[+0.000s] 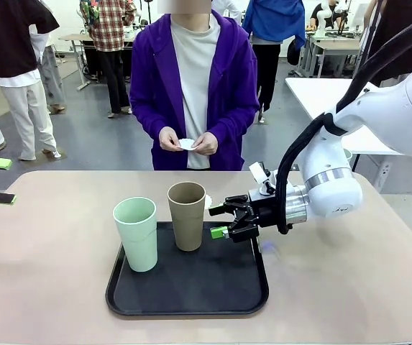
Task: Place coasters on the table and set cups on them.
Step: Take one Reusable plastic cup from the Flat Tray and place it on a coaster set by the human.
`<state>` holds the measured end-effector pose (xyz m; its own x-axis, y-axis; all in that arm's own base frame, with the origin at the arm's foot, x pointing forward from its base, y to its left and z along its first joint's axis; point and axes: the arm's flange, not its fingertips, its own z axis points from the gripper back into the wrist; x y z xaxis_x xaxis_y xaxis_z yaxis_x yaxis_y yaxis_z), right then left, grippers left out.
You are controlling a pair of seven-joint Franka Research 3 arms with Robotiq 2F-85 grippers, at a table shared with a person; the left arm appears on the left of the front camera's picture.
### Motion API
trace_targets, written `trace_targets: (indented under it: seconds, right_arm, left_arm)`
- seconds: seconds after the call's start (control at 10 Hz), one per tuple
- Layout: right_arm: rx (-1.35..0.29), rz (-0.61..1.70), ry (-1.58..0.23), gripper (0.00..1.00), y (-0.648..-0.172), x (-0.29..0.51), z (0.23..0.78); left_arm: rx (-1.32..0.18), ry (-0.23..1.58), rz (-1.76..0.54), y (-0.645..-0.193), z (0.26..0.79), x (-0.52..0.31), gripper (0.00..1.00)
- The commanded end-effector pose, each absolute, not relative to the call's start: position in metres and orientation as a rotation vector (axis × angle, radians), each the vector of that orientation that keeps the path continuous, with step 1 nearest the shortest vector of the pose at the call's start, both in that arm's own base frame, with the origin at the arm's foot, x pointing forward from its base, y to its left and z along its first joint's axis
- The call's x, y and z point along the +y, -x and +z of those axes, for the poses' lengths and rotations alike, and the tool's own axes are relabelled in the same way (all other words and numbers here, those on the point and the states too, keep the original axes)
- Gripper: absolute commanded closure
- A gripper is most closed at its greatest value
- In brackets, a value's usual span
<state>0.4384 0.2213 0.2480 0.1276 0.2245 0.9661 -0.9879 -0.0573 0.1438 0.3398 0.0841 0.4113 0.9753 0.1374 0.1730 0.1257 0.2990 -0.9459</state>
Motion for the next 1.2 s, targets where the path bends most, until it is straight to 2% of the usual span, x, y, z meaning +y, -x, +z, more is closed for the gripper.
trace_targets:
  seconds: [0.0,0.7,1.1]
  right_arm:
    - [-0.916,1.248,-1.163,0.00,-0.437,0.221,0.247]
    - [-0.985,1.236,-1.123,0.00,-0.459,0.235,0.231]
    - [-0.960,1.252,-1.151,0.00,-0.463,0.249,0.222]
  left_arm:
    - [-0.253,1.279,-0.001,-0.339,0.411,0.085,0.00]
    - [-0.253,1.279,-0.001,-0.339,0.411,0.085,0.00]
    - [-0.253,1.279,-0.001,-0.339,0.411,0.085,0.00]
